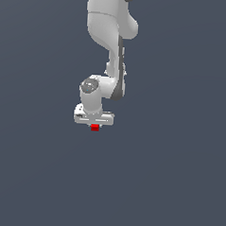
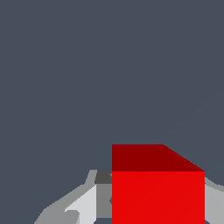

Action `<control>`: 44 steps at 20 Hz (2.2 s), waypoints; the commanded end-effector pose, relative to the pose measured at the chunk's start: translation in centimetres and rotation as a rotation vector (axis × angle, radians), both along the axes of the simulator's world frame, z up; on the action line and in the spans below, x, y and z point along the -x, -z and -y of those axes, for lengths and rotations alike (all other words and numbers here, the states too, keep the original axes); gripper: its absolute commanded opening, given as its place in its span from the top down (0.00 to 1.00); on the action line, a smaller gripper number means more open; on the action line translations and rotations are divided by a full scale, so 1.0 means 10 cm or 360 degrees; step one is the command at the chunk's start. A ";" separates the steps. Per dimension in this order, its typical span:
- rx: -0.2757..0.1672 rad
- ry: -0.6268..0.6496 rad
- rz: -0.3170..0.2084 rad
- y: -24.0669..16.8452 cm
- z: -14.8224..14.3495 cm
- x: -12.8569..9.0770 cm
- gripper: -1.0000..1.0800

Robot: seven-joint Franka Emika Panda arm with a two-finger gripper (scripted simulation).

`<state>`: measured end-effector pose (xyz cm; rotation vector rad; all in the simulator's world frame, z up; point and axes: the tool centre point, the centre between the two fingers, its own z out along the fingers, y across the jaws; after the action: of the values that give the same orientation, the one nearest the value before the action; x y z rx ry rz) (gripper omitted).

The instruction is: Pick up the red cube and move it to a goal position.

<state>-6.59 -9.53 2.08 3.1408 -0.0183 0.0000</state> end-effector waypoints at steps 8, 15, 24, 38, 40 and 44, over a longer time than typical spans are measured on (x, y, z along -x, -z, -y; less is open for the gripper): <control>0.0000 -0.0001 0.0000 -0.18 -0.06 -0.07 1.00; 0.0000 -0.0001 0.0000 -0.61 -0.21 -0.24 1.00; 0.0001 0.0000 0.0000 -1.45 -0.48 -0.58 1.00; 0.0000 -0.0001 0.0000 -2.69 -0.89 -1.12 1.00; 0.0000 -0.0001 0.0000 -2.82 -0.93 -1.18 1.00; 0.0000 -0.0001 0.0000 -3.02 -0.99 -1.28 1.00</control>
<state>5.87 0.19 31.49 3.1410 -0.0170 0.0009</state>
